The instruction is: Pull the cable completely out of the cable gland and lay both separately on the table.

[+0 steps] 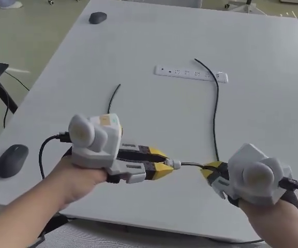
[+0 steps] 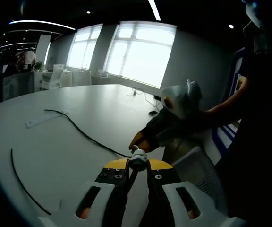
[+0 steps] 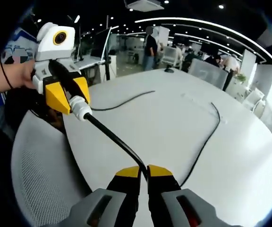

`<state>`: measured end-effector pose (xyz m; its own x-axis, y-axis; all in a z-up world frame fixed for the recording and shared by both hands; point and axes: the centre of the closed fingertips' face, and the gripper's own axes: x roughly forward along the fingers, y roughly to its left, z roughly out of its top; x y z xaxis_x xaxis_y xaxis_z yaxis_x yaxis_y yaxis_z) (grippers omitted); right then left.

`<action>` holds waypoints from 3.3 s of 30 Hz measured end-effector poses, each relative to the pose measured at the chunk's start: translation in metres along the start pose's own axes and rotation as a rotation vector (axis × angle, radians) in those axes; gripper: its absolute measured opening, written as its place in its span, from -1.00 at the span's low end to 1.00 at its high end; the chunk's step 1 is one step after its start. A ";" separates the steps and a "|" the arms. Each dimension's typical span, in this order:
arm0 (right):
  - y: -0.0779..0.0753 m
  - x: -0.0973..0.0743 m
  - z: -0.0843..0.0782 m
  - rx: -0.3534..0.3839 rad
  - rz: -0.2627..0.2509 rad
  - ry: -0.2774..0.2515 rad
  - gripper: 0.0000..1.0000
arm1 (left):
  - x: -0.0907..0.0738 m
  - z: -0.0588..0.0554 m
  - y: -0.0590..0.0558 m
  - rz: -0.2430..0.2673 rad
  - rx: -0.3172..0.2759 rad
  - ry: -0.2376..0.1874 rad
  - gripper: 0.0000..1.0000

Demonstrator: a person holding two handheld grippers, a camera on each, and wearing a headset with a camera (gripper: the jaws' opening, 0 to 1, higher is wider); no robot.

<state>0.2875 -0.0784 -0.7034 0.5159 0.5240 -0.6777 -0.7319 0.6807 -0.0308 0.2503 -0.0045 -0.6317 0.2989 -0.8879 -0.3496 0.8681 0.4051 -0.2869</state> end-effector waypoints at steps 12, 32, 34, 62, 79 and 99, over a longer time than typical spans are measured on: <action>0.002 0.001 -0.009 0.056 0.002 0.012 -1.00 | 0.000 -0.001 0.002 0.013 0.003 0.002 -0.70; 0.015 -0.017 0.014 -0.148 0.012 -0.034 -0.68 | -0.008 0.004 0.015 0.041 0.002 -0.014 -0.70; 0.022 -0.020 0.025 -0.184 0.016 -0.054 -0.67 | -0.008 0.002 0.015 0.042 0.003 -0.011 -0.70; 0.065 -0.012 0.063 -0.479 0.041 -0.099 -0.97 | 0.000 -0.005 0.012 0.041 -0.005 0.013 -0.70; 0.058 -0.014 0.055 -0.365 0.028 -0.101 -0.99 | 0.000 -0.005 0.010 0.027 0.018 0.024 -0.71; 0.027 -0.003 0.018 -0.117 -0.025 -0.010 -1.00 | -0.002 -0.007 0.009 0.031 0.025 0.022 -0.71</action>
<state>0.2739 -0.0520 -0.6891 0.5387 0.5127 -0.6685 -0.7653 0.6296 -0.1338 0.2547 0.0022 -0.6397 0.3171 -0.8698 -0.3780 0.8684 0.4265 -0.2529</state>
